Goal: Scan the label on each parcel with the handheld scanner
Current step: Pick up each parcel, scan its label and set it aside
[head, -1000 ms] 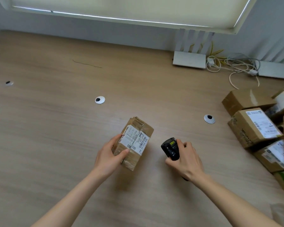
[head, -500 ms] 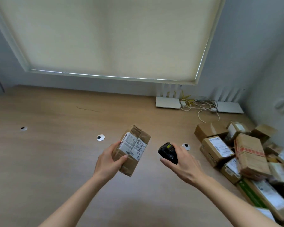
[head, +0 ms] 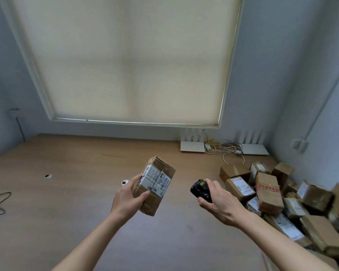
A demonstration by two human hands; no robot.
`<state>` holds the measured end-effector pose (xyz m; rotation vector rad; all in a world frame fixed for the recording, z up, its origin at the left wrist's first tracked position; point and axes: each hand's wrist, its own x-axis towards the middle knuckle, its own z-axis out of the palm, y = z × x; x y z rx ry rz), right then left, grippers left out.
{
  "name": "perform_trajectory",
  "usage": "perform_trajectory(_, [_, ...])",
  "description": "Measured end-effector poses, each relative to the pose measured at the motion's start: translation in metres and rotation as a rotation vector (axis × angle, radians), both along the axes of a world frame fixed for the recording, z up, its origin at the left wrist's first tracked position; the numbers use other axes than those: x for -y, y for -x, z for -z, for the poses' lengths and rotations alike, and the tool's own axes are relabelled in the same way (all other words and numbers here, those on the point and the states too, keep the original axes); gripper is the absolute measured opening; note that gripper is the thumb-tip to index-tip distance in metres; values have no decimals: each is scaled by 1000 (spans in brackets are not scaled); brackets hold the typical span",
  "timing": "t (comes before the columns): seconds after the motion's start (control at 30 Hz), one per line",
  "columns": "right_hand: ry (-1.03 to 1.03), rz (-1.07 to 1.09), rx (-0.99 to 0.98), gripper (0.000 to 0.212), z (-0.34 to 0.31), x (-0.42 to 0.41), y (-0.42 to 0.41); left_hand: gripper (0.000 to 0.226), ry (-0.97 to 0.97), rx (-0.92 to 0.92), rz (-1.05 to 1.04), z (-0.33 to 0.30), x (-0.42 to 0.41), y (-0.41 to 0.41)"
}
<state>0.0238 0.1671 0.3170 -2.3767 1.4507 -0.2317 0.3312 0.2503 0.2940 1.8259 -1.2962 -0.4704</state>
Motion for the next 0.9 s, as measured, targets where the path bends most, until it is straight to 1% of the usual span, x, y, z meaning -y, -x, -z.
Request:
perform_trajectory(0.07, [4,-21,-9,71,-9,-10,1,62,14,4,5,-10,-9,-2])
perform_trajectory(0.23, [27,-70,-24,59,-26,-28,-13,60,70,2,4,-26,-27,-13])
perform_trajectory(0.47, [65,-102,-58,58,-43,-51,-63,60,100,1,8,-46,-52,-56])
perform_trajectory(0.6, [55,-77,-48,68,-45,-64,-93,60,95,16,10,-55,-68,-85])
perform_trajectory(0.73, [44,-105,-132,99,-44,-75,-122,60,90,22,-1,-58,-79,-113])
perform_trajectory(0.77, [47,-113,-149,103,-43,-78,-128,60,87,23,-1,-58,-81,-119])
perform_trajectory(0.8, [52,-122,-158,102,-42,-80,-135,61,86,25,0,-57,-84,-125])
perform_trajectory(0.9, [54,-149,-153,87,-41,-87,-153,62,80,40,4,-56,-91,-142])
